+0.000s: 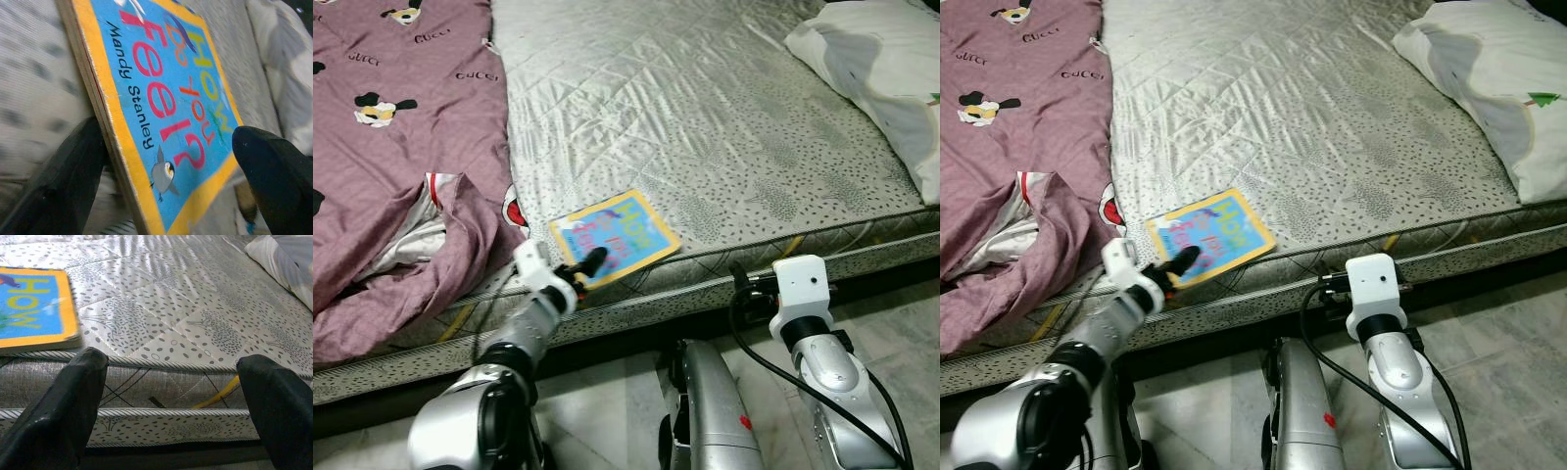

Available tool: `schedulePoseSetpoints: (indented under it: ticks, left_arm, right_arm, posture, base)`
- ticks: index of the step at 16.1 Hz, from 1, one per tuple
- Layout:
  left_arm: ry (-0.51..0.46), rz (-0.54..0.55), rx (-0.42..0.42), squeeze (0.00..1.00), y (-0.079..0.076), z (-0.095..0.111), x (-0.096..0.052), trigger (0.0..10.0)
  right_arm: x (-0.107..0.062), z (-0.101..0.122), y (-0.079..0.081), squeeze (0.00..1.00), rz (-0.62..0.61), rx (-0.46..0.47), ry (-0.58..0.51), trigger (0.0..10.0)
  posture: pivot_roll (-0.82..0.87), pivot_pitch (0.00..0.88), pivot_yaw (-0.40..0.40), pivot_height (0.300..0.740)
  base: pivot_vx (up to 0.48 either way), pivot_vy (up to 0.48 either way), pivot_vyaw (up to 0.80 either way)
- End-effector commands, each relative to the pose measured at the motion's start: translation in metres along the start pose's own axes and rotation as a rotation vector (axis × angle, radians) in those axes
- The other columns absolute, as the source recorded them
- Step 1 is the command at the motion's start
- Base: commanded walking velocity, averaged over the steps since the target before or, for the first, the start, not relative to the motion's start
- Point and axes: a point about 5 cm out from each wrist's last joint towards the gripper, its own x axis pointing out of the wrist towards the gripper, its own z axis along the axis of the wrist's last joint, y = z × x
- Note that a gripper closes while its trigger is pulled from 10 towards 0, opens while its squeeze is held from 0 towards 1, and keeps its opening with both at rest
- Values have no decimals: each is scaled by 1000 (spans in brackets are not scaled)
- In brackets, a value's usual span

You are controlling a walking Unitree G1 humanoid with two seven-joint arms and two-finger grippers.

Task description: Clean up the room

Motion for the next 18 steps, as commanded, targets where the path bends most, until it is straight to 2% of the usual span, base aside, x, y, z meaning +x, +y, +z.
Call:
schedulePoseSetpoints:
  ticks: [1, 2, 3, 5, 7, 12, 15, 18]
  left_arm:
    - [104, -38, -46, 0, -8, -25, 3, 10000]
    - [107, -63, -54, 0, -11, -25, 4, 10000]
    - [95, -111, -100, 0, -17, -25, 6, 0]
    - [53, -179, -190, 0, -20, -21, 5, 0]
    - [31, -174, -224, 0, -16, -20, 3, 0]
    - [-3, -110, -262, 0, 1, -20, -5, 0]
    - [-16, -105, -268, 0, 2, -20, -6, 0]
    - [-65, -125, -295, 0, 3, -11, -7, 0]
  right_arm:
    - [-3, 2, -5, 0, -13, -4, 0, 10000]
    - [-4, 2, -6, 0, -15, -5, 0, 10000]
    - [-4, 3, -7, 0, -19, -7, 1, 10000]
    - [-4, 3, -5, 0, -20, -6, 2, 10000]
    - [-3, 4, -3, 0, -16, -4, 1, 10000]
    - [1, 6, -2, 0, -10, -3, -5, 10000]
    - [1, 6, -2, 0, -9, -3, -6, 10000]
    - [3, 7, -2, 0, -8, -2, -13, 10000]
  posture:
    - [-224, 205, -8, 518]
    - [-233, 206, -5, 518]
    - [-234, 206, -3, 518]
    - [-229, 203, -3, 518]
    - [-225, 201, -5, 518]
    - [-216, 196, -12, 518]
    - [-216, 194, -14, 518]
    - [-211, 186, -16, 518]
  base:
    - [0, 0, 0]
    - [0, 0, 0]
    - [0, 0, 0]
    - [0, 0, 0]
    - [0, 0, 0]
    - [0, 0, 0]
    - [0, 0, 0]
    - [0, 0, 0]
